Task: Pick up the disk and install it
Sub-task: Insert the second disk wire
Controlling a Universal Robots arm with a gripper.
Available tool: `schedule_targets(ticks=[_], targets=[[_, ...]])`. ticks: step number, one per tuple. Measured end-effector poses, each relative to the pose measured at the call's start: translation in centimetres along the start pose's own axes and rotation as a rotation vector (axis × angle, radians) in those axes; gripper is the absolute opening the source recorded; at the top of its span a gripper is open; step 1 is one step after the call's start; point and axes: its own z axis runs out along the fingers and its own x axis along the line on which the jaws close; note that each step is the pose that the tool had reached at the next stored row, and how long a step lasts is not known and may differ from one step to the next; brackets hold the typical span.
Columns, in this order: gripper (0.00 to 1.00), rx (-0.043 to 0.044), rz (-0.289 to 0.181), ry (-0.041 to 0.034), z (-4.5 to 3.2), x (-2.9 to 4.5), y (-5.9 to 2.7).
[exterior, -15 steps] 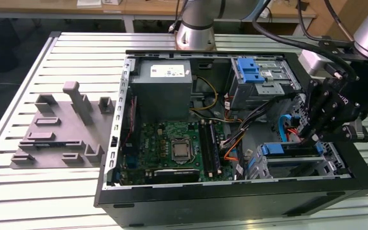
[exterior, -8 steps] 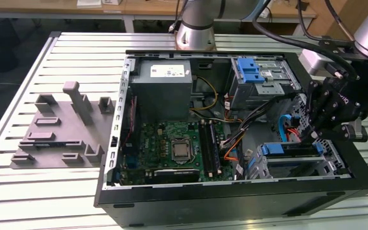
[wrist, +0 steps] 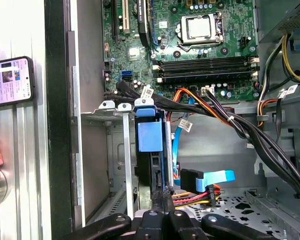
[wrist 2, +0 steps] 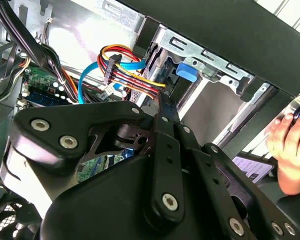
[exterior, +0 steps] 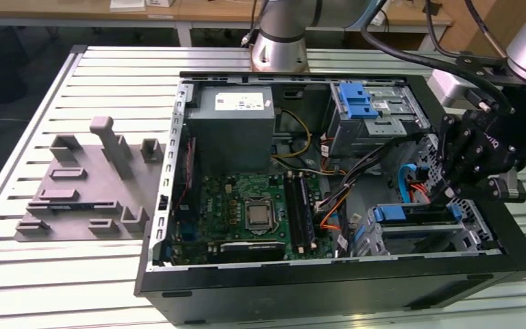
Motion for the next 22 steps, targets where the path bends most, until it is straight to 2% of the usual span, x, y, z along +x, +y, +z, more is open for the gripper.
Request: schedule_targets(ticks=[5,7,9,11,19,22], targets=[[0.11,0.0008,0.000,0.0001,-0.03,0.00,0.03],[0.11,0.0053,0.000,-0.0002,-0.02,0.02,0.28],[0.11,0.0136,0.001,-0.0011,0.01,0.05,0.59],[0.11,0.0165,0.001,-0.0011,-0.13,0.07,0.67],[0.11,0.0168,0.001,-0.0014,-2.34,0.24,0.80],[0.11,0.0182,0.001,-0.0017,-2.74,0.28,1.02]])
